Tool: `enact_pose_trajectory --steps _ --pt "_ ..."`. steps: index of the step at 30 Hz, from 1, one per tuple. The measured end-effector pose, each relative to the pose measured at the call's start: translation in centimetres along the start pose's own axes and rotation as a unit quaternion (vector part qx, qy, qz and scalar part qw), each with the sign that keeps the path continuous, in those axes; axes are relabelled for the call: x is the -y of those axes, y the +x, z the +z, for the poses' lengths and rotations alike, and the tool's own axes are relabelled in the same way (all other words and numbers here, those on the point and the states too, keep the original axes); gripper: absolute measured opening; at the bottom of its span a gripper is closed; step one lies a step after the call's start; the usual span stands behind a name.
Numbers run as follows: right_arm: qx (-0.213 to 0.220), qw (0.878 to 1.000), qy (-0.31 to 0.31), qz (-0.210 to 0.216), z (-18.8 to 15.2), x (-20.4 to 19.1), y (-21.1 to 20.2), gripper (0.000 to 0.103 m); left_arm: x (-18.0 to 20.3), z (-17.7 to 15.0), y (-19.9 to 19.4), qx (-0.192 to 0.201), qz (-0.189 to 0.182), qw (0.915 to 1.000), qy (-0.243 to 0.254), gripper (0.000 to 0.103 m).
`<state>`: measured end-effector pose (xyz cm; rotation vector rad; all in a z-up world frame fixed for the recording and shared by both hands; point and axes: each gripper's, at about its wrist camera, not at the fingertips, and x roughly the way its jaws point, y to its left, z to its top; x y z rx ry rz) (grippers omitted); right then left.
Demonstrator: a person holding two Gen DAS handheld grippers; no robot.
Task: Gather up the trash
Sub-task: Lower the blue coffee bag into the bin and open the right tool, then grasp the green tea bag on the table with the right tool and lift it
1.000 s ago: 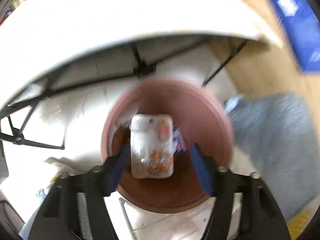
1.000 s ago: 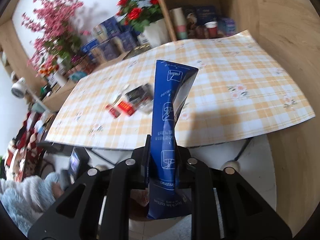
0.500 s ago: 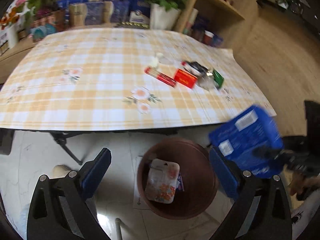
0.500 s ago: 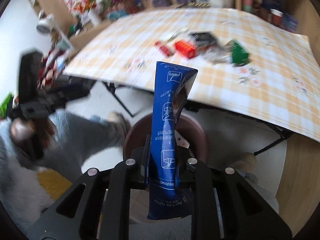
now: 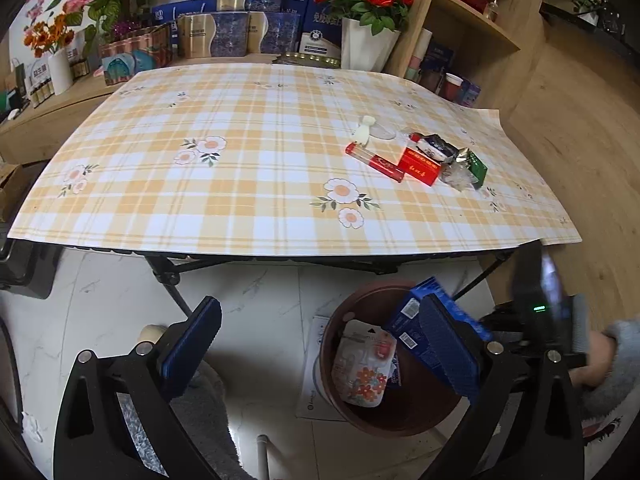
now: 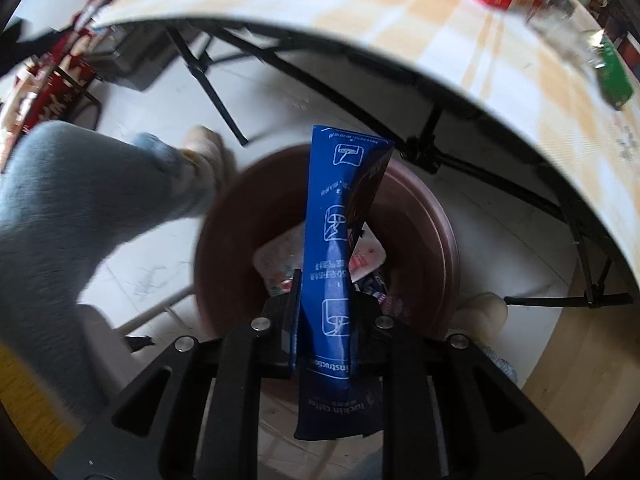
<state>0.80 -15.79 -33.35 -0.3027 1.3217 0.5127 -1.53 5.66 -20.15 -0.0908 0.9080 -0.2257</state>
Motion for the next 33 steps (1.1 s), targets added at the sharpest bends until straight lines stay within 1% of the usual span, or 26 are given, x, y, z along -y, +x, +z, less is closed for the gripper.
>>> enact_pose_trajectory --steps 3,7,8,11,13,14,16,17,18,19,21,23,24,26,28,31,33 --pt "-0.023 0.999 -0.009 -0.041 0.5 -0.1 2.3 0.020 -0.4 0.0 -0.3 0.003 0.002 1.0000 -0.006 0.097" --pt "-0.041 0.996 -0.008 -0.080 0.9 -0.3 4.1 0.020 -0.6 -0.1 -0.5 0.004 0.005 0.9999 -0.010 0.097" --pt "-0.041 0.995 -0.003 -0.092 0.9 -0.3 4.4 0.020 -0.7 -0.2 -0.5 0.003 0.006 0.9999 -0.011 0.097" --pt "-0.045 0.993 0.024 -0.108 1.0 0.2 5.0 0.021 -0.8 -0.3 -0.4 0.000 0.009 0.9999 -0.014 0.097" --pt "-0.044 0.992 0.034 -0.115 1.2 0.2 5.2 0.034 -1.0 -0.3 -0.4 -0.001 0.008 0.9998 -0.016 0.097" --pt "-0.038 0.993 0.040 -0.106 1.2 0.3 5.2 0.049 -1.0 -0.3 -0.4 -0.001 0.006 0.9998 -0.017 0.097" --pt "-0.021 0.995 0.053 -0.078 1.2 0.5 4.7 0.060 -1.1 -0.3 -0.5 0.000 0.006 0.9998 -0.018 0.097" --pt "-0.009 0.996 0.066 -0.052 1.2 0.7 4.2 0.067 -1.1 -0.2 -0.6 0.002 0.006 0.9998 -0.018 0.097" --pt "0.000 0.996 0.077 -0.035 1.3 1.0 3.7 0.074 -1.1 -0.2 -0.7 0.004 0.007 0.9998 -0.017 0.097" --pt "0.016 0.996 0.090 -0.020 1.2 1.3 2.8 0.077 -1.2 -0.2 -0.7 0.005 0.008 0.9998 -0.018 0.097" --pt "0.044 0.994 0.103 -0.006 1.2 1.9 1.3 0.086 -1.2 -0.1 -0.8 0.007 0.009 0.9998 -0.019 0.097" --pt "0.081 0.989 0.121 0.012 0.8 2.7 -1.0 0.090 -1.2 -0.1 -0.7 0.008 0.011 0.9997 -0.022 0.097" --pt "0.100 0.986 0.130 0.021 0.5 3.2 -2.1 0.094 -1.3 -0.1 -0.7 0.008 0.011 0.9996 -0.023 0.097" --pt "0.137 0.979 0.146 0.035 -0.2 4.0 -4.1 0.097 -1.2 -0.1 -0.5 0.008 0.011 0.9996 -0.025 0.097" --pt "0.171 0.972 0.157 0.036 -0.9 4.5 -6.0 0.097 -1.1 -0.1 -0.3 0.007 0.012 0.9996 -0.024 0.097" --pt "0.213 0.963 0.166 0.014 -1.9 5.7 -8.4 0.097 -0.8 0.0 0.0 0.004 0.015 0.9997 -0.020 0.097" --pt "0.241 0.953 0.181 0.003 -2.7 6.8 -9.7 0.097 -0.6 0.1 0.2 0.003 0.016 0.9997 -0.018 0.097"
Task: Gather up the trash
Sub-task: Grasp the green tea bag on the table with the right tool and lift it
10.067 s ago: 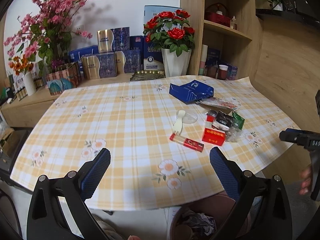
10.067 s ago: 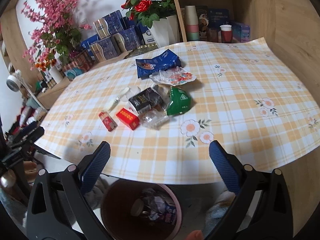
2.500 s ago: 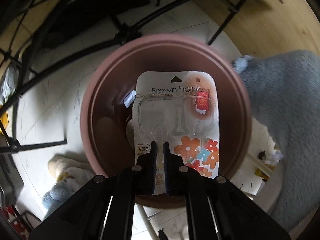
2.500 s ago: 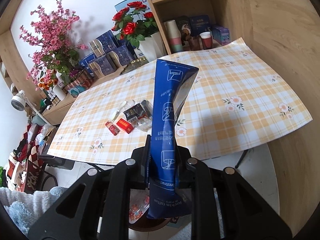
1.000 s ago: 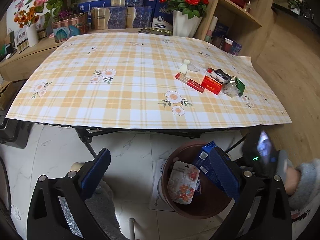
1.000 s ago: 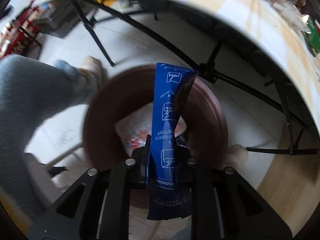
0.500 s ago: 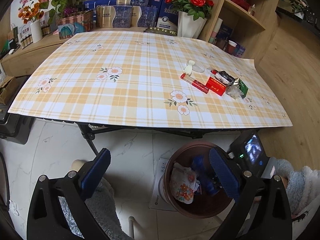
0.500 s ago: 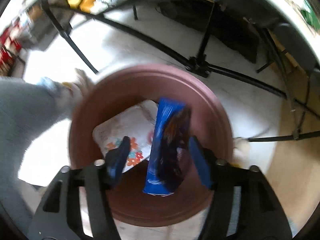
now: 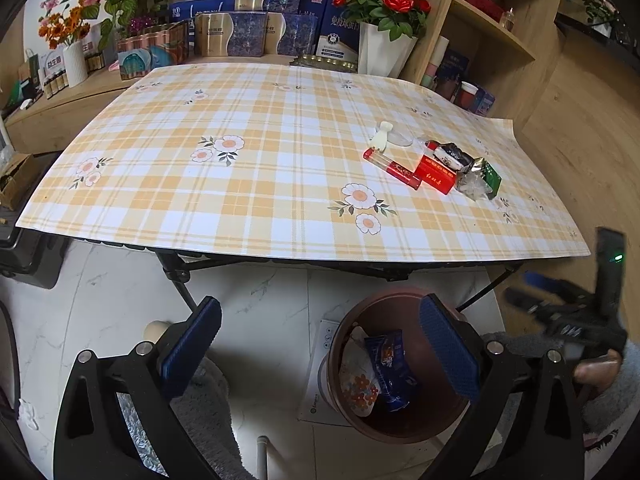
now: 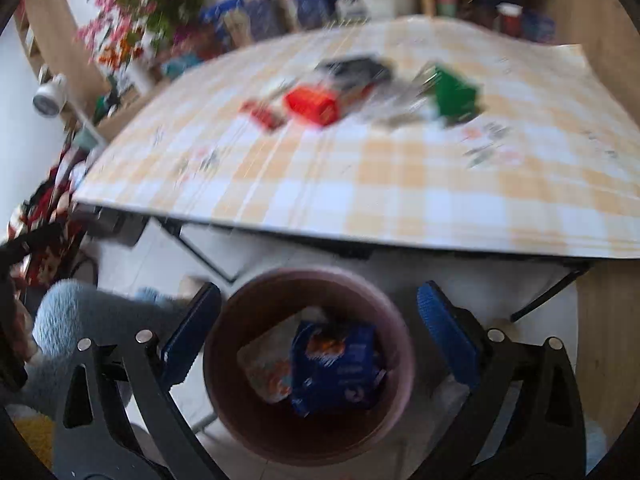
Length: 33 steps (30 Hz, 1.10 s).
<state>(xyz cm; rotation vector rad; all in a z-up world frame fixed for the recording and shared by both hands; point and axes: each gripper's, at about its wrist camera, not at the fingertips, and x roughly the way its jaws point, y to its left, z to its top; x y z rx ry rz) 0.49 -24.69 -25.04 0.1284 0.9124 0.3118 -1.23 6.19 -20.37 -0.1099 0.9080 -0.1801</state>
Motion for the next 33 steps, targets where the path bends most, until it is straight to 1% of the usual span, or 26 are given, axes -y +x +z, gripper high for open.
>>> enact_pose_trajectory --steps 1,3,5,9,12,13,14,17,19,21,23,25,28,30,31,33 --pt "0.015 1.000 0.005 -0.005 0.1 0.5 -0.7 0.097 0.1 0.0 0.1 -0.001 0.001 1.0000 0.001 0.097" --pt "0.048 0.998 0.014 -0.031 0.3 1.9 -1.9 0.097 0.4 0.1 0.3 -0.003 0.001 1.0000 0.004 0.097" --pt "0.065 0.997 0.034 -0.035 0.7 3.2 -2.7 0.097 0.7 0.1 0.5 -0.005 0.002 0.9999 0.009 0.097" --pt "0.086 0.994 0.061 -0.032 1.9 5.9 -2.8 0.097 0.9 0.3 0.9 -0.007 0.008 0.9999 0.013 0.097" --pt "0.105 0.992 0.060 -0.041 3.9 7.7 -2.9 0.097 0.8 0.5 1.3 -0.010 0.014 0.9998 0.007 0.097" --pt "0.111 0.991 0.057 -0.044 4.0 8.1 -2.8 0.097 0.8 0.6 1.4 -0.010 0.015 0.9998 0.006 0.097" --pt "0.114 0.991 0.051 -0.053 5.2 8.8 -2.6 0.097 0.7 0.6 1.6 -0.011 0.017 0.9998 0.006 0.097" --pt "0.086 0.994 0.049 -0.049 7.6 10.3 -1.3 0.097 0.6 1.0 2.0 -0.013 0.023 0.9996 0.005 0.097" --pt "0.072 0.995 0.055 -0.053 9.4 11.2 -0.2 0.097 0.5 1.2 2.3 -0.013 0.027 0.9996 0.002 0.097" --pt "0.058 0.995 0.066 -0.040 11.4 12.2 1.4 0.097 0.5 1.4 2.6 -0.016 0.030 0.9994 -0.001 0.097" --pt "0.049 0.996 0.069 -0.040 12.7 12.7 2.8 0.097 0.4 1.7 3.0 -0.018 0.032 0.9993 -0.002 0.097" --pt "0.037 0.997 0.057 -0.038 14.1 12.9 4.5 0.097 0.5 2.0 3.3 -0.020 0.034 0.9992 0.000 0.097" --pt "0.023 0.999 0.044 -0.015 15.5 12.9 6.4 0.097 0.7 2.5 3.8 -0.020 0.035 0.9992 0.002 0.097" --pt "0.012 0.999 0.042 -0.008 16.4 13.0 7.6 0.096 1.0 2.8 4.2 -0.022 0.037 0.9990 0.008 0.097" --pt "0.010 0.999 0.039 -0.006 16.6 13.0 7.8 0.094 1.3 2.9 4.5 -0.023 0.037 0.9990 0.011 0.097" --pt "-0.004 1.000 0.031 0.003 17.1 13.0 8.8 0.078 1.7 3.3 5.0 -0.025 0.032 0.9991 0.012 0.097"
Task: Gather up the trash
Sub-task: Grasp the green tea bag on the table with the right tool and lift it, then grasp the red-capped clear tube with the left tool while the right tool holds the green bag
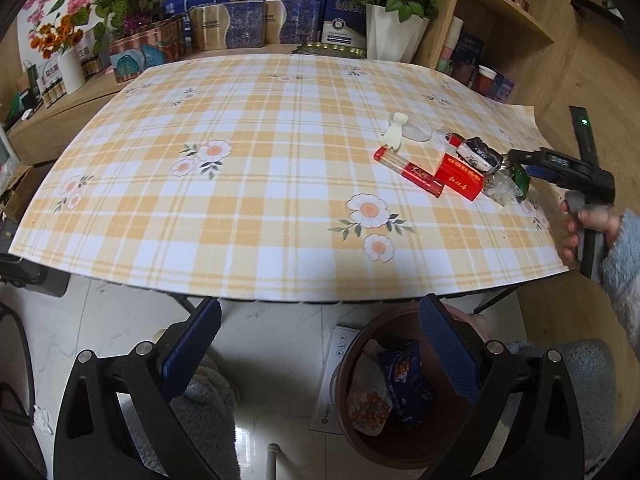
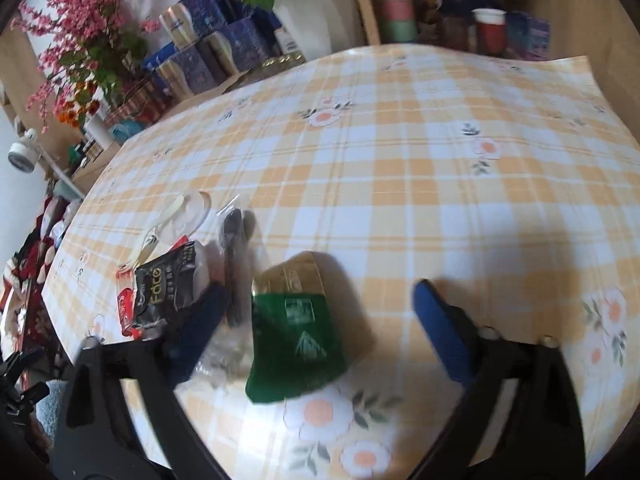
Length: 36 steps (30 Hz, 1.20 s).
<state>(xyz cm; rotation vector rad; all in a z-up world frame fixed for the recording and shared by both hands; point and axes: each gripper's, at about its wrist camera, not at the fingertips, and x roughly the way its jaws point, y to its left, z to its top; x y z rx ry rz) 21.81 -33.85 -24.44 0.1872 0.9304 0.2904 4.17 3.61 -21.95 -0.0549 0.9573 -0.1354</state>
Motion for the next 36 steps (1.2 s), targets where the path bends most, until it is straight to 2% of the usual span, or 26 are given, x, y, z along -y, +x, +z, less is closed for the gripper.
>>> enact_pose_trajectory --steps 2,4,6,10,14,16,19,21,25,27,34,36 --pt "-0.014 1.000 -0.005 0.006 0.1 0.1 0.8 0.068 0.4 0.4 0.4 -0.001 -0.008 1.0000 -0.002 0.097" --pt "-0.008 1.000 -0.013 0.010 -0.3 0.0 0.8 0.061 0.7 0.6 0.8 -0.002 -0.015 0.9999 -0.003 0.097" --pt "-0.008 0.999 -0.010 0.037 -0.5 0.2 0.7 0.041 1.1 0.9 1.1 -0.003 -0.021 0.9998 -0.004 0.097" --pt "-0.003 0.998 -0.005 0.060 -1.0 0.4 0.2 0.037 1.7 1.2 2.1 -0.013 -0.034 0.9993 -0.010 0.097" --pt "0.024 0.998 0.007 0.050 -1.2 0.8 -0.5 0.036 2.5 1.8 2.9 -0.019 -0.049 0.9984 -0.019 0.096" --pt "0.045 0.998 0.017 0.044 -1.3 1.0 -1.0 0.036 3.0 2.4 3.4 -0.022 -0.062 0.9976 -0.024 0.092" --pt "0.072 0.996 0.025 0.037 -1.5 1.3 -1.8 0.036 4.1 3.3 4.5 -0.035 -0.061 0.9973 -0.019 0.083" --pt "0.085 0.995 0.031 0.033 -1.6 1.6 -2.2 0.036 4.7 4.1 5.1 -0.040 -0.071 0.9964 -0.023 0.073" --pt "0.095 0.995 0.035 0.028 -1.5 1.9 -2.3 0.036 5.6 6.2 6.7 -0.043 -0.086 0.9938 -0.054 0.056" --pt "0.096 0.994 0.033 0.028 -1.5 1.9 -2.2 0.036 6.1 7.3 7.5 -0.046 -0.077 0.9935 -0.069 0.048" --pt "0.099 0.994 0.023 0.028 -1.6 1.7 -2.2 0.036 7.1 10.2 10.6 -0.045 -0.043 0.9927 -0.103 0.047" --pt "0.097 0.995 0.023 0.029 -1.6 1.8 -2.2 0.036 7.7 10.8 11.3 -0.040 -0.022 0.9948 -0.092 0.047"
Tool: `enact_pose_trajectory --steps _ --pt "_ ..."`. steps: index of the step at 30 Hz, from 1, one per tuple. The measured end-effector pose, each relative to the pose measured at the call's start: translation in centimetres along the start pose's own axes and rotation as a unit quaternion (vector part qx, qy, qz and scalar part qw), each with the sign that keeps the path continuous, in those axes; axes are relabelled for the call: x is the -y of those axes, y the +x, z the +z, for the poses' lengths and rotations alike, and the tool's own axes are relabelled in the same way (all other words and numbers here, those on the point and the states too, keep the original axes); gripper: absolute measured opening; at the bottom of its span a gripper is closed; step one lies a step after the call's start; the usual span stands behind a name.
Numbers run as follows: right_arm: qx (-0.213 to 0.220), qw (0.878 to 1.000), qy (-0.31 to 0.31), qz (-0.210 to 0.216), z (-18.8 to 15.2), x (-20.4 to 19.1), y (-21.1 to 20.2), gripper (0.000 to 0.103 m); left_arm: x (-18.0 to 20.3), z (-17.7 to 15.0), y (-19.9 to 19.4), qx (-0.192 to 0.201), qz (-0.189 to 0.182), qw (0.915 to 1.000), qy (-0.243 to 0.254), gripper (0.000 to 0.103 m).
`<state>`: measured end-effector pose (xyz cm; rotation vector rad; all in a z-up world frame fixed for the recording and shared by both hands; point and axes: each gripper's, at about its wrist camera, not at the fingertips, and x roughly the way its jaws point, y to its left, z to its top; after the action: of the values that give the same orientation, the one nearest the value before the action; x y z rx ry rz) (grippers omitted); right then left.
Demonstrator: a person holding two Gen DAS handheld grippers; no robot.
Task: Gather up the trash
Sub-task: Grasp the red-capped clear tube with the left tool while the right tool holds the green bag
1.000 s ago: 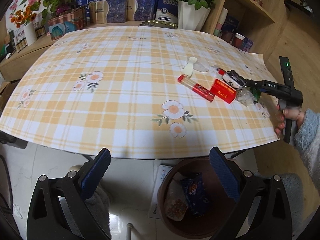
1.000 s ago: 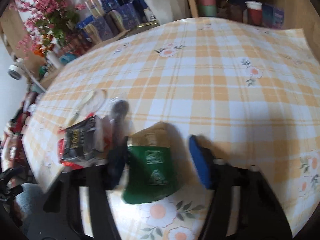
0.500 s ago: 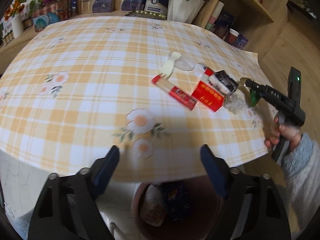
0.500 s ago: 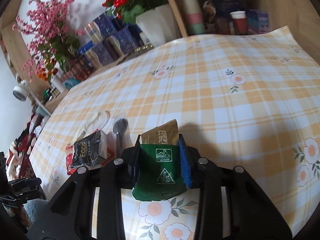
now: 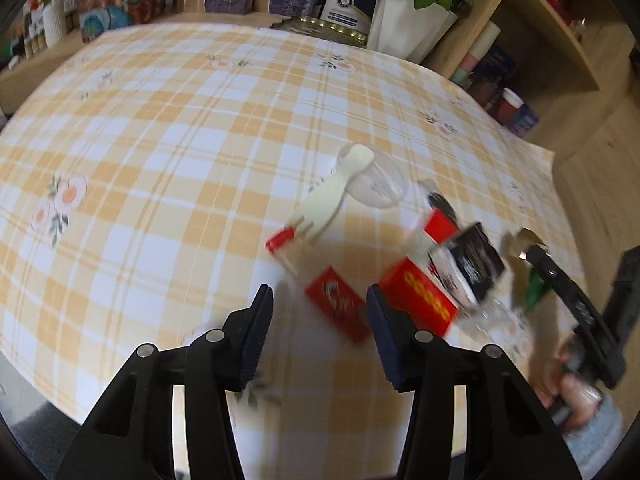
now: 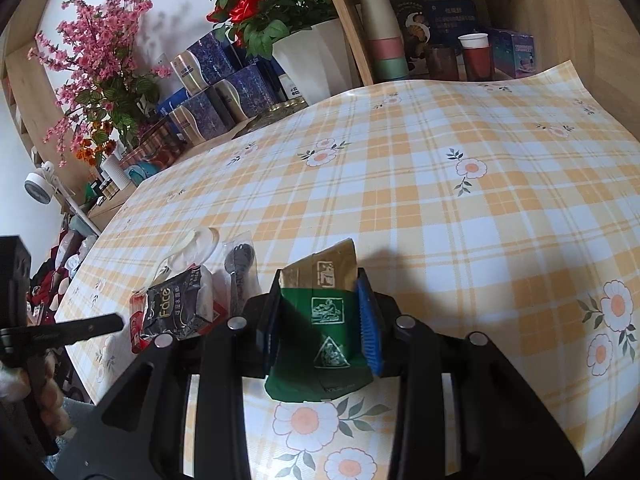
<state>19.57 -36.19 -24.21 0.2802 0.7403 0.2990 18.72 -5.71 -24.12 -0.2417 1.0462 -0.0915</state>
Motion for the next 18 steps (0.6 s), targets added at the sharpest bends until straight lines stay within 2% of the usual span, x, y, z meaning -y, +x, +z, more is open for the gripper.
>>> enact_pose_trajectory --steps 6,10,16,18 --pt "-0.002 1.000 -0.008 0.001 0.0 -0.2 0.1 0.036 0.9 0.6 1.9 0.011 0.063 0.9976 0.028 0.047" --pt "-0.004 1.000 0.002 0.004 0.0 0.1 0.2 0.036 1.6 0.4 2.1 0.018 0.080 0.9952 0.055 0.048" --pt "-0.005 1.000 0.005 0.008 0.0 0.2 0.2 0.036 1.0 -0.4 1.6 0.019 0.070 0.9931 0.092 0.041" --pt "-0.007 1.000 0.002 0.008 0.0 0.1 0.3 0.036 0.5 -0.6 1.3 0.018 0.065 0.9928 0.099 0.035"
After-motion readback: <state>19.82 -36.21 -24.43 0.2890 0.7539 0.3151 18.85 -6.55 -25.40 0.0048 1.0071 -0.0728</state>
